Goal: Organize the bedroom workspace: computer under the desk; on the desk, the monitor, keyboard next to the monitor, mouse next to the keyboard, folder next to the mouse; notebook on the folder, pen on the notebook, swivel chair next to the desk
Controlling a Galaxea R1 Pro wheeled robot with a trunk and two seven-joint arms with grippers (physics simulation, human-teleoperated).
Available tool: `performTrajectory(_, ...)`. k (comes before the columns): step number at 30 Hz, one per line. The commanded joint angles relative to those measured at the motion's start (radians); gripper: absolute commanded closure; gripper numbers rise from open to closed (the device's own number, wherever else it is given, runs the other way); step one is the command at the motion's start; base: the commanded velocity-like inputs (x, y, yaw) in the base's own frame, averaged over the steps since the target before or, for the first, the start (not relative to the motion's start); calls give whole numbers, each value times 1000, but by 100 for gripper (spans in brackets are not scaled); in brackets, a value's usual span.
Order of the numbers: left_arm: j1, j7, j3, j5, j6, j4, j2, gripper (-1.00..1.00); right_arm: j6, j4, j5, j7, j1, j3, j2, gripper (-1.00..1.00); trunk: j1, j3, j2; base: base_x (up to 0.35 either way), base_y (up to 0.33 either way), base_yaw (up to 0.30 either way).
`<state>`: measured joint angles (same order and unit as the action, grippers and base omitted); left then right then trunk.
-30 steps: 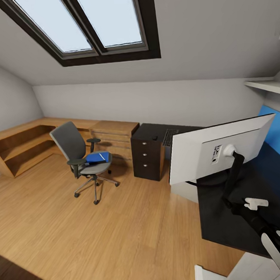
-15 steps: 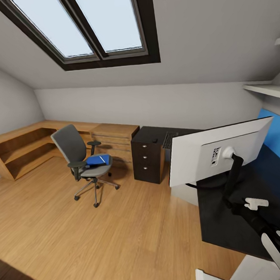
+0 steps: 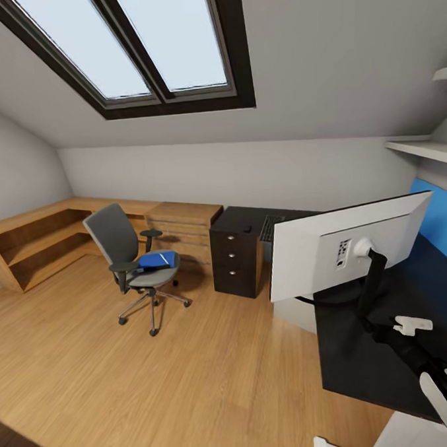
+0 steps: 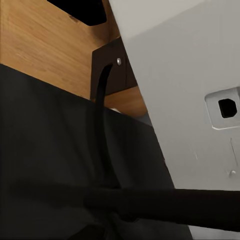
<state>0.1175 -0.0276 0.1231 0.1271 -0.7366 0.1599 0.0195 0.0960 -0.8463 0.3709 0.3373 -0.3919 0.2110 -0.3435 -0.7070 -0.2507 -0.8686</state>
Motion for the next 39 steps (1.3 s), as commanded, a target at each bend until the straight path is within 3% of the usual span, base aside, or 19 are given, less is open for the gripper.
performTrajectory(1,1,-1,3,0,-3,0,0,-100,1,4,10,7,-1,6,0,-100,0,0,-1,0,0,0)
performTrajectory(14,1,-1,3,0,-3,0,0,-100,74,42,10,-13,-1,25,0,-100,0,21,-1,0,0,0)
performTrajectory(39,1,0,3,-1,-4,0,0,-100,80,47,10,-18,-1,27,0,-100,0,62,-1,0,0,0)
